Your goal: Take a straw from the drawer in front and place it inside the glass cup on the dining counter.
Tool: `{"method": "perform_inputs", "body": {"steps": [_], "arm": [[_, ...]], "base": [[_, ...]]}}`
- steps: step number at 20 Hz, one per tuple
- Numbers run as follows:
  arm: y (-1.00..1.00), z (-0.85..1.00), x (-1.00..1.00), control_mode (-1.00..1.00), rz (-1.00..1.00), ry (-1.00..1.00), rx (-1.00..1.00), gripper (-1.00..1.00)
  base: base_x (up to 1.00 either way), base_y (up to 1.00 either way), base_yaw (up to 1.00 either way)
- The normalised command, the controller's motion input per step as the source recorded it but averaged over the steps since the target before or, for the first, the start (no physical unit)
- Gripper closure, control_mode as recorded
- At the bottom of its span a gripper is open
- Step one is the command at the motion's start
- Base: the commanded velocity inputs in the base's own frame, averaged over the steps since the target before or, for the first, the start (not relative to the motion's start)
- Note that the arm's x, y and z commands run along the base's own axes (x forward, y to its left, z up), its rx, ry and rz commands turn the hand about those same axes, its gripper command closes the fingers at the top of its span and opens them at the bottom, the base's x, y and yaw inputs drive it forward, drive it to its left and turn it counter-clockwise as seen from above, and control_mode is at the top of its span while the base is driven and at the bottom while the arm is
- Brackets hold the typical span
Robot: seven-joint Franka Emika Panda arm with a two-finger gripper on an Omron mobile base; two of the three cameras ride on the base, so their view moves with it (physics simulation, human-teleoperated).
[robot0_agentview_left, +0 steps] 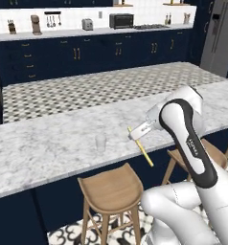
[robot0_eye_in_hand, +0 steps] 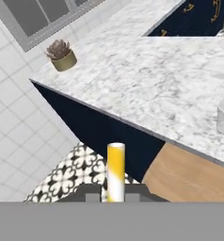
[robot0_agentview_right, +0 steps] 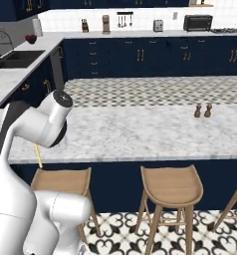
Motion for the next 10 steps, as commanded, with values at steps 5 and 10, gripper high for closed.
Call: {"method": "perform_inputs", "body": {"steps": [5,10], "arm": [[0.00,0.00,0.00,1.00,0.00,0.00,0.00,1.00],[0.00,0.01,0.29,-1.00,0.00,0.00,0.00,1.00]], "base": [[1.00,0.21,-0.01],[0.60,0.02,0.00]]}}
